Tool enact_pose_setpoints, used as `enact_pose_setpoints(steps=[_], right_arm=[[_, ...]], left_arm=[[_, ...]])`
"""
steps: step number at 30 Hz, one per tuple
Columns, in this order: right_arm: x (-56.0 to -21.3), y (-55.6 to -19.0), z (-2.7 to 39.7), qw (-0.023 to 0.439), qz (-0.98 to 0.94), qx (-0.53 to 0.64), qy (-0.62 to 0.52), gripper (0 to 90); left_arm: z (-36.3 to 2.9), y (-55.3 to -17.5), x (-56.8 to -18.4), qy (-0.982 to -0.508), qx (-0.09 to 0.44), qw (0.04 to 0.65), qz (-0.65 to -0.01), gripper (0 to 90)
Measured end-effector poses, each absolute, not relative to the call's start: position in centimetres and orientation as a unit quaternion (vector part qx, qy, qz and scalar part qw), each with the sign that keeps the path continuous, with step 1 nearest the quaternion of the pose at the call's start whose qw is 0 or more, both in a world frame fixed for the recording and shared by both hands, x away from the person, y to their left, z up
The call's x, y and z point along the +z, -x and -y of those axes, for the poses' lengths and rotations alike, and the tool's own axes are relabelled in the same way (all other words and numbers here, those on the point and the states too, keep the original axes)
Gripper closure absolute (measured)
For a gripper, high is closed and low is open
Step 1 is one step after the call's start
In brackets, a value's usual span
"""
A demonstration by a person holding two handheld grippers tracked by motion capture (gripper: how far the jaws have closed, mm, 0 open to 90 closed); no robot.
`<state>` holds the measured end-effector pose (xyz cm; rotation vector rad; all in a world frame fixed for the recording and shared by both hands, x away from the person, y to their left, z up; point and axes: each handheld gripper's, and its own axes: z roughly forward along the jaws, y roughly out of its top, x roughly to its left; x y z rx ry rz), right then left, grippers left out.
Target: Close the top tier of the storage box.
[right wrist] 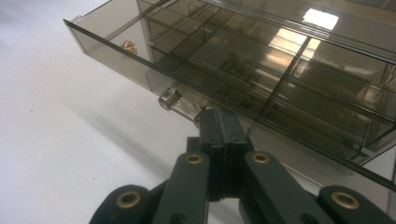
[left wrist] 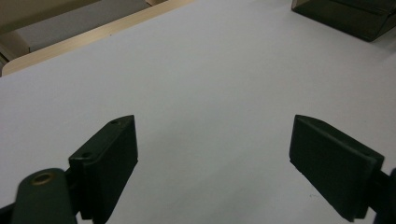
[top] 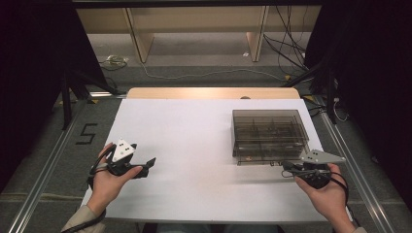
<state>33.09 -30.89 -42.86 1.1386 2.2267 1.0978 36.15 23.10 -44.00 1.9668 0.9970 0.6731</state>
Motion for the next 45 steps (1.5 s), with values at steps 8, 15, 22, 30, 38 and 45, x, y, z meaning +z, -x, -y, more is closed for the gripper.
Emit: enact_pose_setpoints(steps=[8, 15, 22, 30, 38, 45], right_arm=[[-42.83, -33.26, 30.82, 0.206, -0.797, 0.393, -0.41, 90.0], [-42.81, -33.32, 30.79, 0.208, -0.797, 0.392, -0.41, 90.0], [-42.78, -33.49, 30.62, 0.208, -0.797, 0.391, -0.41, 90.0], [-42.74, -33.63, 30.44, 0.211, -0.798, 0.39, -0.409, 90.0], [-42.72, -33.69, 30.32, 0.213, -0.796, 0.39, -0.411, 90.0], [-42.71, -33.79, 30.21, 0.214, -0.797, 0.39, -0.408, 90.0]], left_arm=[[-23.12, -36.14, -43.99, -0.779, 0.267, 0.406, -0.395, 15.2], [-23.12, -36.12, -43.96, -0.779, 0.268, 0.406, -0.396, 15.2], [-23.15, -36.14, -43.97, -0.779, 0.268, 0.406, -0.396, 15.2], [-23.13, -36.13, -43.96, -0.779, 0.268, 0.406, -0.396, 15.2], [-23.14, -36.14, -43.97, -0.779, 0.268, 0.406, -0.396, 15.2], [-23.15, -36.14, -43.97, -0.779, 0.268, 0.406, -0.396, 15.2]])
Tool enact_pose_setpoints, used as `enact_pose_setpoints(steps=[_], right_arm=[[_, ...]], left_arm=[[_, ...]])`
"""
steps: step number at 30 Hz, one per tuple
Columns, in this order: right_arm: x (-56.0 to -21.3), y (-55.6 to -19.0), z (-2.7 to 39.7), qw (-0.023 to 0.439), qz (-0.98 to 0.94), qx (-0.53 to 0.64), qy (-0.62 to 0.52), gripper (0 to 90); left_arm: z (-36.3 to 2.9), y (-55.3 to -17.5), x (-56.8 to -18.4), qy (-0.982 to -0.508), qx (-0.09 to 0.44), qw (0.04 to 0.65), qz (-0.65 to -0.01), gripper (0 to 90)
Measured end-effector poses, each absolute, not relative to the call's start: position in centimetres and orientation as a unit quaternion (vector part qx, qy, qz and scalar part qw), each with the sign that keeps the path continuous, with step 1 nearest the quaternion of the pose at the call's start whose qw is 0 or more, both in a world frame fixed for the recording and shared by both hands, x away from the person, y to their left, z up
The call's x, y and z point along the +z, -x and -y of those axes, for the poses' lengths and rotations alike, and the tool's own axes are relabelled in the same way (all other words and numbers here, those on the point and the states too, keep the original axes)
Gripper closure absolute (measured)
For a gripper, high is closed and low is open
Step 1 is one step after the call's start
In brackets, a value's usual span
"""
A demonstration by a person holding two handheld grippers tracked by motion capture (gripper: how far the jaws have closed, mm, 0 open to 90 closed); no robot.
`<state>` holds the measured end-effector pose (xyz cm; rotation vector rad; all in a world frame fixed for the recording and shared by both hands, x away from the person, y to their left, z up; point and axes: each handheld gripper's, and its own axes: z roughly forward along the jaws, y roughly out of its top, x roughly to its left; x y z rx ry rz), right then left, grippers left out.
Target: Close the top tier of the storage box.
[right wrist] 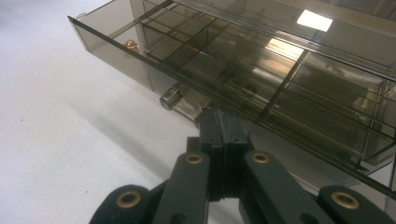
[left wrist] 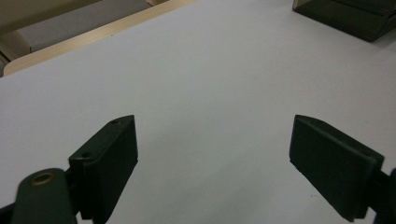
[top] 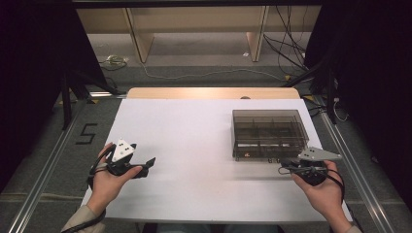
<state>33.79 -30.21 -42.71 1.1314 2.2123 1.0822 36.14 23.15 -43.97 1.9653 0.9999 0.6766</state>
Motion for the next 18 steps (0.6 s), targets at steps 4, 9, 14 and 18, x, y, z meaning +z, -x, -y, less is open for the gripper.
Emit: enact_pose_setpoints(steps=[4, 9, 14, 18], right_arm=[[-42.7, -33.85, 30.15, 0.215, -0.797, 0.39, -0.409, 90.0], [-42.64, -33.91, 30.11, 0.216, -0.796, 0.389, -0.41, 90.0], [-42.61, -34.02, 30.07, 0.218, -0.796, 0.389, -0.409, 90.0], [-42.6, -34.06, 30.07, 0.219, -0.796, 0.389, -0.409, 90.0]], left_arm=[[-23.12, -36.14, -43.96, -0.779, 0.268, 0.406, -0.396, 15.2], [-23.13, -36.14, -43.96, -0.779, 0.268, 0.406, -0.396, 15.2], [-23.13, -36.15, -43.96, -0.779, 0.268, 0.406, -0.396, 15.2], [-23.12, -36.14, -43.97, -0.779, 0.268, 0.406, -0.396, 15.2]])
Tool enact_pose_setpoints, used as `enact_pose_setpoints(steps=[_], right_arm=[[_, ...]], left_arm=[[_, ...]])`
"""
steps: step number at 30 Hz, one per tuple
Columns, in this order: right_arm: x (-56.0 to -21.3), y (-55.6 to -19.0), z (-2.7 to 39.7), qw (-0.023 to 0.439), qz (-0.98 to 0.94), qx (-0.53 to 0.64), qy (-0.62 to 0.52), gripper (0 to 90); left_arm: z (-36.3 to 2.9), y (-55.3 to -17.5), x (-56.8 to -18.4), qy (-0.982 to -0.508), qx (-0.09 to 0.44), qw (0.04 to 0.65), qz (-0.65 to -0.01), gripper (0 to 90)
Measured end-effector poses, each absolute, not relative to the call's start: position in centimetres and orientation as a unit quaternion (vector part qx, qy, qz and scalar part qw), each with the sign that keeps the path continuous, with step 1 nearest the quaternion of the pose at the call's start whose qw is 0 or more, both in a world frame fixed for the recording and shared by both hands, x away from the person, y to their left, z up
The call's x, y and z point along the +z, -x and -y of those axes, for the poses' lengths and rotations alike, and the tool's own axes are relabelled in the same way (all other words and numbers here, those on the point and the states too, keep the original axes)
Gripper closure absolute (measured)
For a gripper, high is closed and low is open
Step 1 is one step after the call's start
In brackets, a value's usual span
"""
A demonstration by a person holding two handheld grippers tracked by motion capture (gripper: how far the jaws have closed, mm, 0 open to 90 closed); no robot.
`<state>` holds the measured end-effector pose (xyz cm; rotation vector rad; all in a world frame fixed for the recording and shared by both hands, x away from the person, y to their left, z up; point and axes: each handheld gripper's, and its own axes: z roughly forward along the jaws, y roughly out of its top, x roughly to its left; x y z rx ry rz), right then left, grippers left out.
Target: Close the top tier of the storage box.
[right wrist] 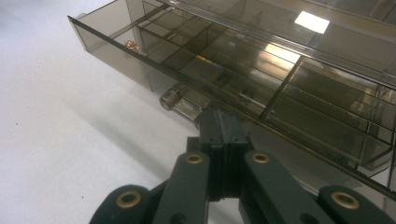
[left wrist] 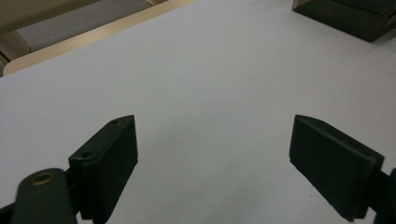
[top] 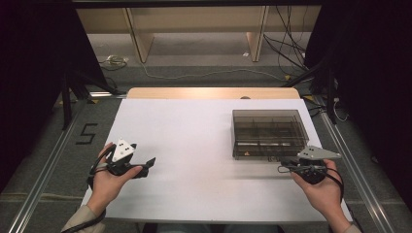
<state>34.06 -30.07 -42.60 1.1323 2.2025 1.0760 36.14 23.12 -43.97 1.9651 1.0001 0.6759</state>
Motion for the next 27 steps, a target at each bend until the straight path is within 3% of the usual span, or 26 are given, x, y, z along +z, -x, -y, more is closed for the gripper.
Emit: enact_pose_setpoints(steps=[27], right_arm=[[-42.57, -34.51, 29.99, 0.225, -0.794, 0.389, -0.411, 90.0]], left_arm=[[-23.14, -36.17, -43.94, -0.778, 0.268, 0.406, -0.397, 15.2]])
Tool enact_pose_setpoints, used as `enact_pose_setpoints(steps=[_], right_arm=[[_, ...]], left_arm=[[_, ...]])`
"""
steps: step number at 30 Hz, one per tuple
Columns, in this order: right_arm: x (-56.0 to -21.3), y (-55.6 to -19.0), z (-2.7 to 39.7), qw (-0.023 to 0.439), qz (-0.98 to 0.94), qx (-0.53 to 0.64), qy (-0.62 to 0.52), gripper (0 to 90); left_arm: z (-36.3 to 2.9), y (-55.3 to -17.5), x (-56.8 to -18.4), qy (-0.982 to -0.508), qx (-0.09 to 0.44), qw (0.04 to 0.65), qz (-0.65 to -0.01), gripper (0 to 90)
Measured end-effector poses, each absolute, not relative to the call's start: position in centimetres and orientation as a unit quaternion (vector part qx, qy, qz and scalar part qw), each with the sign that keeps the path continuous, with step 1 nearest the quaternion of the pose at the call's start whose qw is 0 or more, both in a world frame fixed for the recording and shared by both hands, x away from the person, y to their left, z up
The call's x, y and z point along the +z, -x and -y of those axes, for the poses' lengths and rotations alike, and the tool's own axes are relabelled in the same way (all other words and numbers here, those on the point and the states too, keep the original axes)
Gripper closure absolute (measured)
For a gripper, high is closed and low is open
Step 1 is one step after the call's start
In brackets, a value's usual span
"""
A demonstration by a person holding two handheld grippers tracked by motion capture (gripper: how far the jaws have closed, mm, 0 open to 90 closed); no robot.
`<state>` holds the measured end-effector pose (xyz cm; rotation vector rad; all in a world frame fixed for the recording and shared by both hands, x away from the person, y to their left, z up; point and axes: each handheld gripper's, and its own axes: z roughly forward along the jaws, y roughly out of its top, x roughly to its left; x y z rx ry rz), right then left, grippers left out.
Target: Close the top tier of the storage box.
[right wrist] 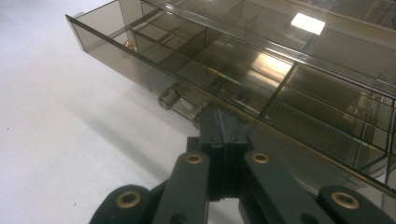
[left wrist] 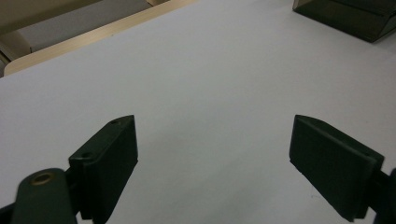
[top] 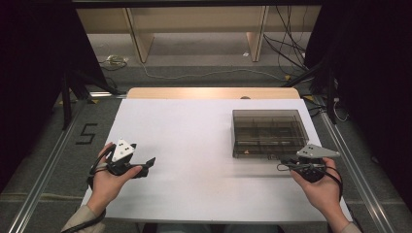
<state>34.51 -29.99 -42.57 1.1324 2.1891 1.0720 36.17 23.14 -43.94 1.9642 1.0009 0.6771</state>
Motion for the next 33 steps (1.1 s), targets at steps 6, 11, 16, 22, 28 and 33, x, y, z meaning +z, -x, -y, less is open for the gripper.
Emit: enact_pose_setpoints(steps=[6, 11, 16, 22, 28, 33], right_arm=[[-42.57, -34.64, 29.92, 0.225, -0.793, 0.389, -0.412, 90.0], [-42.52, -34.74, 29.92, 0.227, -0.792, 0.389, -0.412, 90.0], [-42.5, -34.85, 29.91, 0.228, -0.792, 0.389, -0.412, 90.0], [-42.48, -35.0, 29.9, 0.229, -0.792, 0.388, -0.413, 90.0], [-42.48, -35.11, 29.91, 0.23, -0.791, 0.387, -0.413, 90.0], [-42.47, -35.18, 29.9, 0.23, -0.79, 0.388, -0.415, 90.0]], left_arm=[[-23.16, -36.18, -43.94, -0.778, 0.269, 0.406, -0.397, 15.2], [-23.14, -36.18, -43.94, -0.778, 0.268, 0.406, -0.397, 15.2], [-23.14, -36.19, -43.94, -0.778, 0.268, 0.406, -0.397, 15.2], [-23.14, -36.21, -43.96, -0.778, 0.268, 0.406, -0.397, 15.2], [-23.15, -36.2, -43.94, -0.778, 0.268, 0.406, -0.397, 15.2], [-23.16, -36.19, -43.93, -0.778, 0.269, 0.406, -0.397, 15.2]])
